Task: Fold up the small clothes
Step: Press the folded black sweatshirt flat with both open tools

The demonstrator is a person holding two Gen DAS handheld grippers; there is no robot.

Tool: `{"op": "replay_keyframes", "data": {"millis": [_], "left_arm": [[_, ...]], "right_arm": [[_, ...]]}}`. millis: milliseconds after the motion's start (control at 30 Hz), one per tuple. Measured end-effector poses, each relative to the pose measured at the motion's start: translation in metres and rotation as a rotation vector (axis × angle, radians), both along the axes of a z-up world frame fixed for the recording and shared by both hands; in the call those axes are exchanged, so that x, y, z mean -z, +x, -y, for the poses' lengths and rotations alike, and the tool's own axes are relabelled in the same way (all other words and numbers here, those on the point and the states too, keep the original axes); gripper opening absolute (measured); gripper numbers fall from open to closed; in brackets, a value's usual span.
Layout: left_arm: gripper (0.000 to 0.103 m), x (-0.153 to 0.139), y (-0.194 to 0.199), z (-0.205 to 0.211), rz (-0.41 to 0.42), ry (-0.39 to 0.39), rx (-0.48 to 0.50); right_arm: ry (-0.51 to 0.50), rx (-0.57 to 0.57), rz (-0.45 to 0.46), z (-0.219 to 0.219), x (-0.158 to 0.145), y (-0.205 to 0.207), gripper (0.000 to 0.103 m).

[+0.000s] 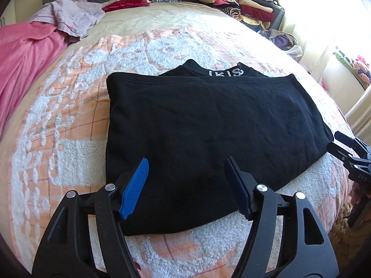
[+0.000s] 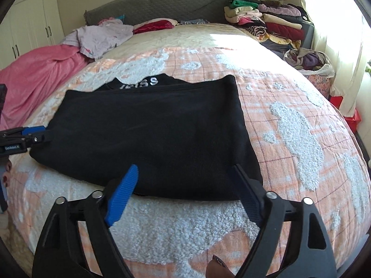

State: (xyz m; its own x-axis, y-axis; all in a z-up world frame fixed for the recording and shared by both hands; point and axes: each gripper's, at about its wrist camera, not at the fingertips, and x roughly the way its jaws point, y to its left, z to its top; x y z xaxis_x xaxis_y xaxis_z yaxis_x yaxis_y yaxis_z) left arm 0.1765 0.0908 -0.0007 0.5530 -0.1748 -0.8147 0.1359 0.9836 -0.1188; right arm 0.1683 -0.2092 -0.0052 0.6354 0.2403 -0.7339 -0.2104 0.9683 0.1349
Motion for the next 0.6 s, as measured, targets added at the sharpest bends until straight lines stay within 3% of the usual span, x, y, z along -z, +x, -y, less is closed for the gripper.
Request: {"op": "replay_keyframes", "data": {"millis": [200,300,333,600], "left_arm": [[0.072,-0.012,-0.002,-0.005,0.024,-0.004,-0.015],[0.084,-0.017,-0.002,-0.009,0.039,0.007,-0.026],[0.084,-0.018,-0.001,-0.01,0.045,0.015,-0.031],[0.093,-0.026,0.0,-0.024,0.07,0.045,-0.081]], "right_arm": [[0.011,-0.022,0.036,-0.01,-0.018,-0.008,0.086],[0.013,-0.038,0.057,-0.017,-0.027,-0.012,0.09],[0.014,-0.042,0.068,-0.02,-0.03,-0.013,0.095],[0.013,-0.105,0.117,-0.049,-0.051,-0.015,0.096]]}}
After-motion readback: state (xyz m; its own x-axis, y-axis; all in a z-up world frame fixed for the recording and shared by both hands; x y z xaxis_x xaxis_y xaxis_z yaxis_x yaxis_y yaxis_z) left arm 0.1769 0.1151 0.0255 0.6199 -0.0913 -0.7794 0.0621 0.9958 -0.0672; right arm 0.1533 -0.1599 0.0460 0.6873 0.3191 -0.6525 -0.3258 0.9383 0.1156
